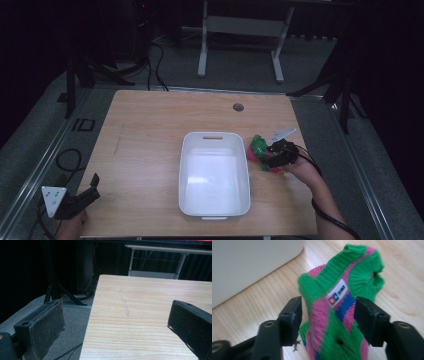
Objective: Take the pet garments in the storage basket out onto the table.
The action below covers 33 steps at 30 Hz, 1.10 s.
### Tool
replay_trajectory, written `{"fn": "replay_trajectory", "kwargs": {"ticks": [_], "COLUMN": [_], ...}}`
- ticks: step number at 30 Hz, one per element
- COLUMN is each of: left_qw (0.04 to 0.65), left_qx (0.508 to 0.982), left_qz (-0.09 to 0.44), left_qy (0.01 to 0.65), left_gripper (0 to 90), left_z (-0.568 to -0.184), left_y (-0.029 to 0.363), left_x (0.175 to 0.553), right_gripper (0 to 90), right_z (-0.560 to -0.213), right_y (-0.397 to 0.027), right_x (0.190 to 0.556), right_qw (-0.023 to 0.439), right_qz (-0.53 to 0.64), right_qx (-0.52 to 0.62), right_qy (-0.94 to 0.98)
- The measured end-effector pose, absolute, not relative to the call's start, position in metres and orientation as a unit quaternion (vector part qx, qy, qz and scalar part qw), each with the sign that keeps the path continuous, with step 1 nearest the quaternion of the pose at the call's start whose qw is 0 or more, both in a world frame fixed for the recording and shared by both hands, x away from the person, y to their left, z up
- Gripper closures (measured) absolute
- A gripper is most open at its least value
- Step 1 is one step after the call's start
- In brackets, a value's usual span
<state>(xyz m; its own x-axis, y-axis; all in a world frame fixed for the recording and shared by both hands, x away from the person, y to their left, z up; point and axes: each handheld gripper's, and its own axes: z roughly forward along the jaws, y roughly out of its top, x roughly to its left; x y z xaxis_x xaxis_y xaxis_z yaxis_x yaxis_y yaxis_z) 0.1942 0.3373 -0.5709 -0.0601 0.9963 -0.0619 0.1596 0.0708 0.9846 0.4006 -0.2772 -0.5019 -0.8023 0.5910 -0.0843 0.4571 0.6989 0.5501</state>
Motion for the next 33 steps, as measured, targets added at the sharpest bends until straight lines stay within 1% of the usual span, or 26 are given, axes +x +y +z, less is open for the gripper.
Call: {"fn": "replay_trajectory", "kwargs": {"ticks": [2, 4, 7, 9, 11, 14, 17, 26, 28, 33], "left_qw": [0.461, 0.460, 0.460, 0.460, 0.460, 0.460, 0.461, 0.462, 0.461, 0.460], "left_qx": [0.508, 0.508, 0.508, 0.508, 0.508, 0.508, 0.508, 0.508, 0.508, 0.509], "left_qz": [0.454, 0.454, 0.454, 0.454, 0.454, 0.454, 0.454, 0.453, 0.454, 0.455], "left_qy": [0.569, 0.569, 0.569, 0.569, 0.569, 0.569, 0.569, 0.569, 0.569, 0.568], "left_gripper": [1.2, 1.2, 1.2, 1.2, 1.2, 1.2, 1.2, 1.1, 1.2, 1.2], "left_z": [-0.571, -0.571, -0.571, -0.571, -0.571, -0.571, -0.571, -0.571, -0.571, -0.571], "left_y": [0.337, 0.337, 0.337, 0.337, 0.337, 0.337, 0.337, 0.338, 0.338, 0.337], "left_x": [0.194, 0.194, 0.194, 0.194, 0.194, 0.194, 0.194, 0.194, 0.194, 0.194], "right_gripper": [33.2, 31.6, 26.3, 18.1, 11.9, 13.8, 13.7, 13.1, 13.0, 12.9], "right_z": [-0.497, -0.491, -0.487, -0.485, -0.484, -0.485, -0.488, -0.499, -0.501, -0.507], "right_y": [-0.278, -0.281, -0.288, -0.293, -0.299, -0.307, -0.316, -0.347, -0.352, -0.365], "right_x": [0.397, 0.393, 0.387, 0.383, 0.379, 0.371, 0.365, 0.342, 0.336, 0.324], "right_qw": [0.132, 0.140, 0.142, 0.136, 0.126, 0.124, 0.121, 0.179, 0.200, 0.217], "right_qz": [0.261, 0.275, 0.291, 0.303, 0.317, 0.331, 0.342, 0.399, 0.399, 0.413], "right_qx": [0.288, 0.291, 0.297, 0.298, 0.303, 0.303, 0.306, 0.341, 0.344, 0.367], "right_qy": [0.912, 0.905, 0.898, 0.895, 0.890, 0.885, 0.880, 0.832, 0.826, 0.804]}}
